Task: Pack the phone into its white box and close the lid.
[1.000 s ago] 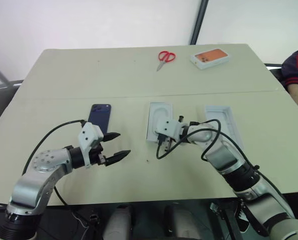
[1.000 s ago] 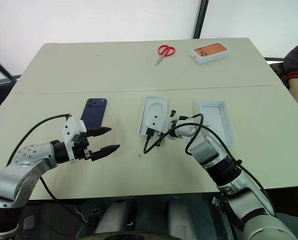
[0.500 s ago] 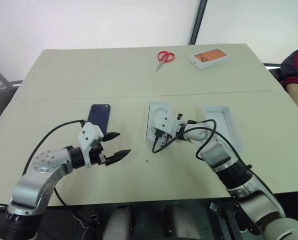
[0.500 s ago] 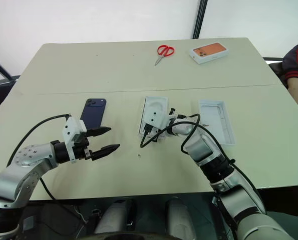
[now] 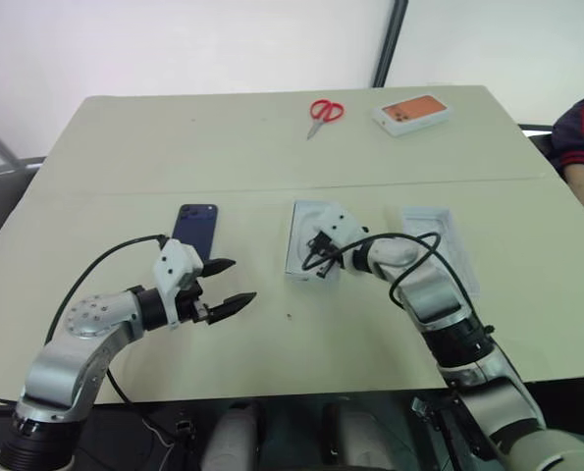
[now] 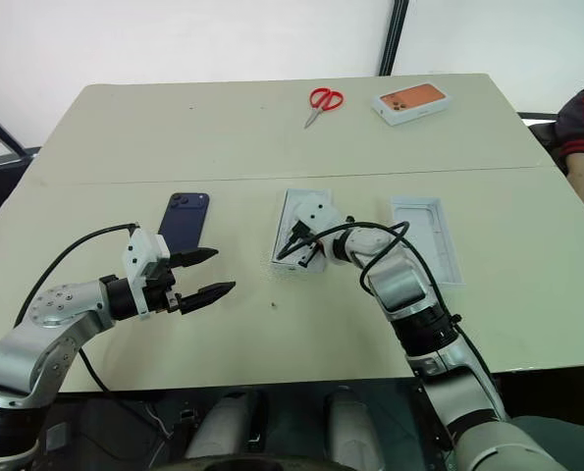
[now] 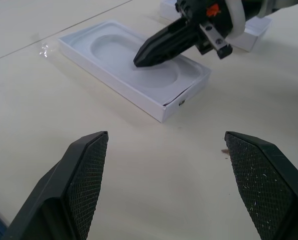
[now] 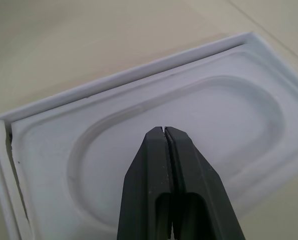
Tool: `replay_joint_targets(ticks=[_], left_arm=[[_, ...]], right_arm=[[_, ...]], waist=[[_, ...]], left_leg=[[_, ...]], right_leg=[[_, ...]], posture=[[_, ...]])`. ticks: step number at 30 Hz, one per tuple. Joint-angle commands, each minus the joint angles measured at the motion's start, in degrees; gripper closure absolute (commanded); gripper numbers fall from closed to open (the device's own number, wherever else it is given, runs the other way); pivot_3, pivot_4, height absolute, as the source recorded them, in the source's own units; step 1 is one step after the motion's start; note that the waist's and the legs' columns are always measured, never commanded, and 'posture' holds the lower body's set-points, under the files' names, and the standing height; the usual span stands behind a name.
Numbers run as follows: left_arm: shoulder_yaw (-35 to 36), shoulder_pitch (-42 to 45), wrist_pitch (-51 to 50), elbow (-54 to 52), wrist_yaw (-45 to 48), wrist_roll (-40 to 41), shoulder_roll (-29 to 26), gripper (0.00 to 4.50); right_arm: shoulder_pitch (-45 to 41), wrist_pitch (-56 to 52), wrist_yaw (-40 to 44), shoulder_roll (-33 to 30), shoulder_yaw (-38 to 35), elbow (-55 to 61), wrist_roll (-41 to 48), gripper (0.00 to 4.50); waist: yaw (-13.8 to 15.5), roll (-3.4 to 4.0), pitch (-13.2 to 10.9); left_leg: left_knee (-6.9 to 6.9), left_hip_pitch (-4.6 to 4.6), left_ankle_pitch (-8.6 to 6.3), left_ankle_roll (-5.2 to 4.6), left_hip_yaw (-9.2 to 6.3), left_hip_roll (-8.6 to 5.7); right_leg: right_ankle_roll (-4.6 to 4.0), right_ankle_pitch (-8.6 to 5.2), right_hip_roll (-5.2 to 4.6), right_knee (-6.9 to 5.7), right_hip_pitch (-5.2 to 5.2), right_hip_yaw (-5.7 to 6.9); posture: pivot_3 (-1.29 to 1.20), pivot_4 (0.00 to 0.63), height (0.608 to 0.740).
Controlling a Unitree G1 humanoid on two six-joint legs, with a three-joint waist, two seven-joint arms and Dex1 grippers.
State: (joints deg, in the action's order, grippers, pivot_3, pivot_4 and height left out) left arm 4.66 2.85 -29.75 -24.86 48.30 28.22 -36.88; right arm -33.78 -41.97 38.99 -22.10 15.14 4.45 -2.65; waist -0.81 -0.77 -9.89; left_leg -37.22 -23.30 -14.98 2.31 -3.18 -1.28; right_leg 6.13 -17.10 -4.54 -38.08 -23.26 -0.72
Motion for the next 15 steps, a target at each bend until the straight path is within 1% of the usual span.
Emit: replay_joint_targets(ticks=[1, 2, 4, 6, 10, 15], left_arm=[[0.47, 0.0, 0.36, -1.09, -0.09, 0.96, -0.05, 0.58], [0.44, -0.04, 0.36, -1.09, -0.08, 0.98, -0.05, 0.58], [-0.06, 0.29, 0.4, -0.72, -0.07, 0.81, 0.18, 0.58], [-0.44, 0.69, 0.42, -0.38, -0.07, 0.67, 0.37, 0.58], [-0.87, 1.34, 0.46, 0.08, -0.08, 0.62, 0.53, 0.58], [-0.79, 1.24, 0.49, 0.04, -0.01, 0.61, 0.6, 0.58]], right_arm=[[0.84, -1.8, 2.74, -4.11, -0.74, 7.83, 1.32, 4.44], [1.2, -2.12, 3.36, -5.14, -0.25, 9.0, 1.54, 4.44], [2.91, -0.46, 5.75, -9.03, 3.32, 11.78, 0.08, 4.44], [3.87, 0.65, 6.42, -10.82, 5.62, 12.6, -0.94, 4.44], [4.06, 2.16, 4.63, -10.22, 8.2, 9.67, -3.24, 4.44], [3.55, 2.82, 3.62, -8.53, 8.91, 7.62, -3.8, 4.44]], waist=[[0.01, 0.0, 0.0], [-0.01, 0.0, 0.0], [-0.01, 0.0, 0.0], [-0.08, -0.01, 0.0], [-0.25, -0.01, 0.01], [-0.04, -0.02, 0.02]], left_leg=[[0.0, 0.0, 0.0, 0.0, 0.0, 0.0], [0.0, 0.0, 0.0, 0.0, -0.01, 0.0], [0.0, 0.0, 0.0, -0.01, -0.01, 0.01], [0.01, 0.0, 0.0, -0.01, -0.01, 0.01], [0.01, 0.03, 0.0, -0.01, -0.01, 0.05], [-0.01, 0.03, 0.0, -0.01, 0.0, 0.02]], right_leg=[[0.0, 0.0, 0.0, 0.0, 0.0, 0.0], [0.0, 0.0, 0.0, 0.01, 0.0, 0.0], [0.0, 0.0, 0.01, 0.01, 0.0, 0.01], [0.0, 0.0, 0.01, 0.01, 0.0, 0.01], [0.0, 0.0, 0.05, 0.0, 0.02, 0.0], [0.0, 0.0, 0.02, 0.0, 0.04, 0.0]], posture=[[0.0, 0.15, 0.74], [0.0, 0.15, 0.74], [0.0, 0.15, 0.74], [0.0, 0.15, 0.74], [0.0, 0.15, 0.74], [0.0, 0.15, 0.74]])
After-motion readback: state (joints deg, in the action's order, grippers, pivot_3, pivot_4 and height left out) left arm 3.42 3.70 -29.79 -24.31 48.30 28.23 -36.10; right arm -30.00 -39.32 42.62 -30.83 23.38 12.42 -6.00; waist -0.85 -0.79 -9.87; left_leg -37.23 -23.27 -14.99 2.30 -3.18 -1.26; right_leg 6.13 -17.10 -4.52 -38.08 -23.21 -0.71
